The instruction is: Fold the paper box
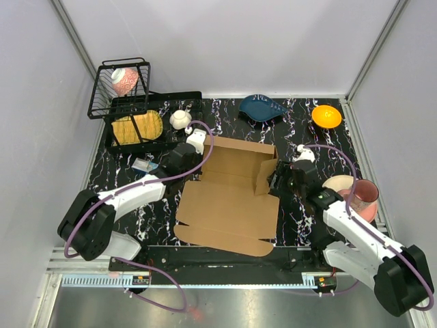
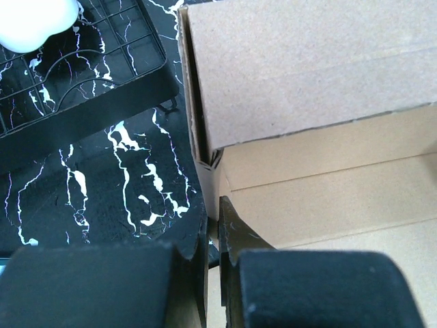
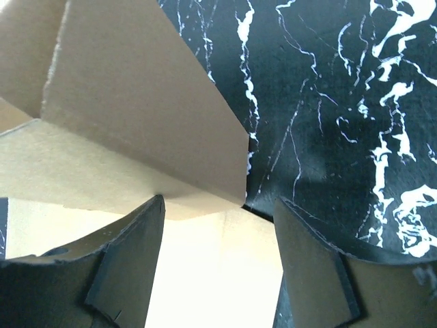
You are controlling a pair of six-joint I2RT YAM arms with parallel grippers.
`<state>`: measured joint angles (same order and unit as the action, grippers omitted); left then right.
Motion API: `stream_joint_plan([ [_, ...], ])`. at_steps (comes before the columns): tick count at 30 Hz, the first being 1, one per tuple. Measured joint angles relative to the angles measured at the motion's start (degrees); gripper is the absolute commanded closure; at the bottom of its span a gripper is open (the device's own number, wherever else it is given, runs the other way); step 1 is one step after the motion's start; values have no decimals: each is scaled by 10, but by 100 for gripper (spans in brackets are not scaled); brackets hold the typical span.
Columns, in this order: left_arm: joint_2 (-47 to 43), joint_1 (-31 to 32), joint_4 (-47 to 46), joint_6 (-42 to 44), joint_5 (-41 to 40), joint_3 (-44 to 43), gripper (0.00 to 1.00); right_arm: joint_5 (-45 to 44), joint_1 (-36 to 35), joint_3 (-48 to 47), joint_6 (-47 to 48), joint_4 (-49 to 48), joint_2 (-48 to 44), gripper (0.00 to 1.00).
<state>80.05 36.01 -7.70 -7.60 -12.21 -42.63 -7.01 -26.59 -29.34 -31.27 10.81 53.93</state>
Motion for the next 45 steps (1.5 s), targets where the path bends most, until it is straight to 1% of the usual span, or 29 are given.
stream_joint_plan([
  [5, -2, 0, 5, 0, 0, 0, 100, 6, 0, -1, 24, -54, 31, 25],
  [11, -2, 0, 6, 0, 0, 0, 100, 3, 0, -1, 62, -132, 52, 19],
  [16, -2, 1, 6, 3, 1, 0, 100, -10, 0, 0, 93, -200, 63, 18],
  [20, -2, 1, 6, 6, 3, 0, 100, -14, 0, -5, 108, -233, 111, 18],
  [25, -2, 1, 6, 10, 11, 0, 100, -15, 0, -25, 110, -248, 174, 19],
  [29, -2, 1, 5, 12, 16, 0, 100, -23, 0, -44, 112, -246, 206, 27],
  [30, -2, 1, 5, 12, 17, 0, 100, -26, 0, -49, 114, -245, 211, 31],
  [32, -2, 2, 5, 12, 19, 0, 100, -34, -1, -61, 118, -244, 223, 37],
  [33, -2, 2, 5, 12, 20, 0, 100, -38, 0, -66, 121, -244, 228, 42],
  [36, -2, 3, 5, 12, 23, -1, 100, -59, -2, -79, 131, -243, 246, 50],
  [37, -2, 3, 5, 12, 24, -1, 100, -64, -2, -80, 133, -243, 250, 57],
  [39, -2, 3, 6, 12, 28, -1, 100, -85, -3, -83, 139, -243, 260, 64],
  [40, -2, 4, 6, 12, 29, -1, 100, -94, -4, -86, 141, -242, 264, 72],
  [41, -2, 4, 6, 12, 29, -1, 100, -100, -4, -88, 143, -243, 268, 77],
  [44, -2, 4, 7, 12, 31, -2, 100, -123, -6, -92, 155, -243, 276, 86],
  [45, -2, 4, 8, 13, 32, -3, 100, -132, -8, -94, 162, -243, 279, 86],
])
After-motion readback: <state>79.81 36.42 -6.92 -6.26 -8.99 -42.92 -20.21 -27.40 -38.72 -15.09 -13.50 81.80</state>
